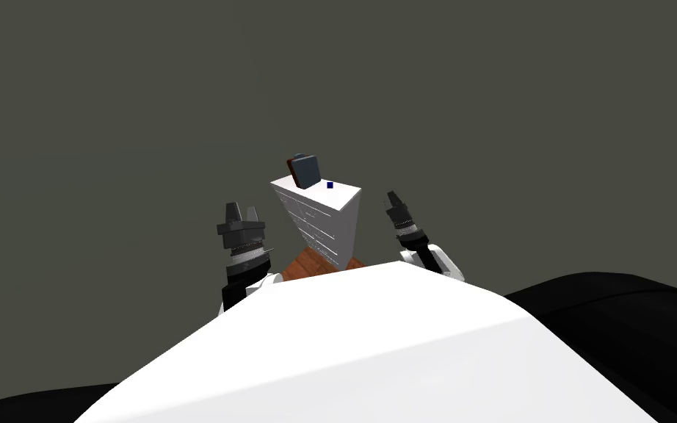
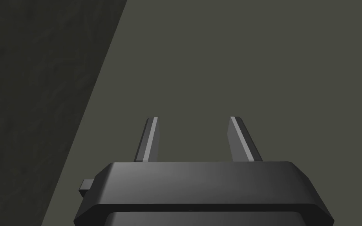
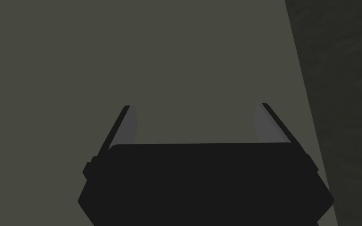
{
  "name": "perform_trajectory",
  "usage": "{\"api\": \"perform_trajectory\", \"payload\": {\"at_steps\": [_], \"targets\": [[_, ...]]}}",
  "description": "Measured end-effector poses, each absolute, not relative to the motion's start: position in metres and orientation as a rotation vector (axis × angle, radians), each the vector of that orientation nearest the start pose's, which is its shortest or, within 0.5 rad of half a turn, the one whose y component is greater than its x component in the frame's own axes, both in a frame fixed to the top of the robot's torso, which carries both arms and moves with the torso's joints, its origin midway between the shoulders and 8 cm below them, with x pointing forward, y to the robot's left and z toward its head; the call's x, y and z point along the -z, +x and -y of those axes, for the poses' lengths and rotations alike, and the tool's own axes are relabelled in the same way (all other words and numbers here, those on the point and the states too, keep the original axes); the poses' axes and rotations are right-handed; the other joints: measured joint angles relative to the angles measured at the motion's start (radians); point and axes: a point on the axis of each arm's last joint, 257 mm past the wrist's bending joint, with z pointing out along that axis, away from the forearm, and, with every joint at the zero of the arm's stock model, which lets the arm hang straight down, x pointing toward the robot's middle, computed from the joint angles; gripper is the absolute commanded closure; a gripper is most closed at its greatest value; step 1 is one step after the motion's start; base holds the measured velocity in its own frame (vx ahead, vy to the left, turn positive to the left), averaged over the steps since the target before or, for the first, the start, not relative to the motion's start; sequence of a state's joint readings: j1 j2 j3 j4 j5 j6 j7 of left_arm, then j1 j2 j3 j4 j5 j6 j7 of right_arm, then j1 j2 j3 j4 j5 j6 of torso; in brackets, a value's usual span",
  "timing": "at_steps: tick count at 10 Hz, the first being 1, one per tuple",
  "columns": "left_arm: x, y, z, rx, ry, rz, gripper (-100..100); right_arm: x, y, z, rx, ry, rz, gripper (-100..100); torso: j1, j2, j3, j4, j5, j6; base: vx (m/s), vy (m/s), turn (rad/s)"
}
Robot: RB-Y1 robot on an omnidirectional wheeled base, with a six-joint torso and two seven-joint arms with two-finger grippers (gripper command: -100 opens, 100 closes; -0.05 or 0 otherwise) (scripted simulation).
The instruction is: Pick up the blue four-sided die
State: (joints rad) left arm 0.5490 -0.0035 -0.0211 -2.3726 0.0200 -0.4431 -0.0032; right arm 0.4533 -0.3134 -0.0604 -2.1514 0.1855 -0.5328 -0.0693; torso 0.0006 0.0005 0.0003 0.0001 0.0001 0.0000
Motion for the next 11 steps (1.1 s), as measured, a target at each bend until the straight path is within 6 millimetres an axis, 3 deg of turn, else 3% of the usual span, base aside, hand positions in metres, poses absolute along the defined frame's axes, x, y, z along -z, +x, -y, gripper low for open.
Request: {"api": "perform_trajectory", "payload": {"at_steps": [11], "targets": [[-0.039, 0.332, -0.278, 1.315, -0.681, -0.603, 0, 0.046, 0.388, 0.28, -0.935, 0.03, -1.257, -100, 0.001, 0.0, 0.0, 0.0, 0.0, 0.0, -0.008, 0.031, -0.003]]}}
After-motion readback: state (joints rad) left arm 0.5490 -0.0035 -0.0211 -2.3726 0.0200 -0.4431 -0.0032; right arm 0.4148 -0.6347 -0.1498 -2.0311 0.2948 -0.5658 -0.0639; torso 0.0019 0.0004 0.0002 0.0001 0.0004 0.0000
